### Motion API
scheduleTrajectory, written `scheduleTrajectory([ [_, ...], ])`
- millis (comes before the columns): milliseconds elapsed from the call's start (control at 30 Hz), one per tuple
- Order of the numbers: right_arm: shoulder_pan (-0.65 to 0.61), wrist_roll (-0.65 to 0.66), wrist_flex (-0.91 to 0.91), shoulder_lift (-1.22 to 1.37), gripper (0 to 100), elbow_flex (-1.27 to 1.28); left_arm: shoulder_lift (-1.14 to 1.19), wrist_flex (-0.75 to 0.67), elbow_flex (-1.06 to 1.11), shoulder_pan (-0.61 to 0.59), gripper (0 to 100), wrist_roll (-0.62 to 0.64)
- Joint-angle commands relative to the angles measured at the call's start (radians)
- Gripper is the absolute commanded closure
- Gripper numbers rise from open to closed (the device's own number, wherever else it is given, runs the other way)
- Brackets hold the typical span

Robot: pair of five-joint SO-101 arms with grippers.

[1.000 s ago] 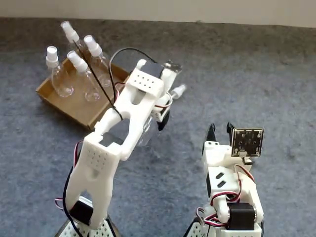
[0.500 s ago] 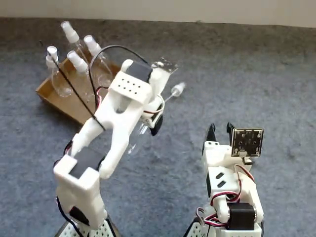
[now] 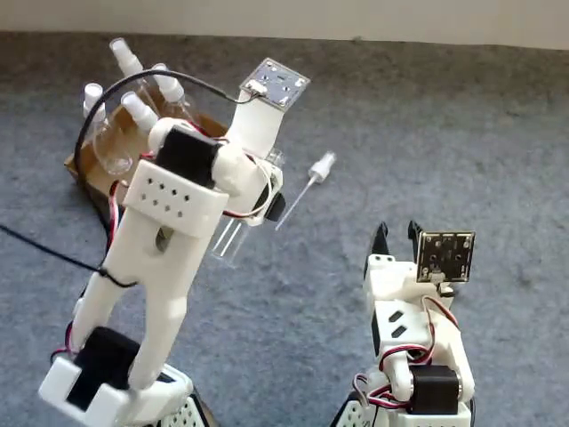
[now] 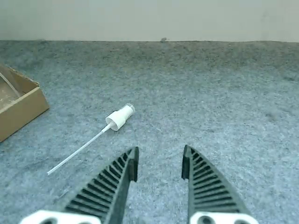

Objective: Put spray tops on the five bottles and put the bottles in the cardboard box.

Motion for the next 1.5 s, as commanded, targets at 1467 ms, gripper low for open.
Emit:
scheduleTrajectory([
  [1467, -0.186, -0.255, 0.331, 1.641, 85.6, -1.267, -1.095, -0.914, 1.317, -0.139, 96, 0.000],
])
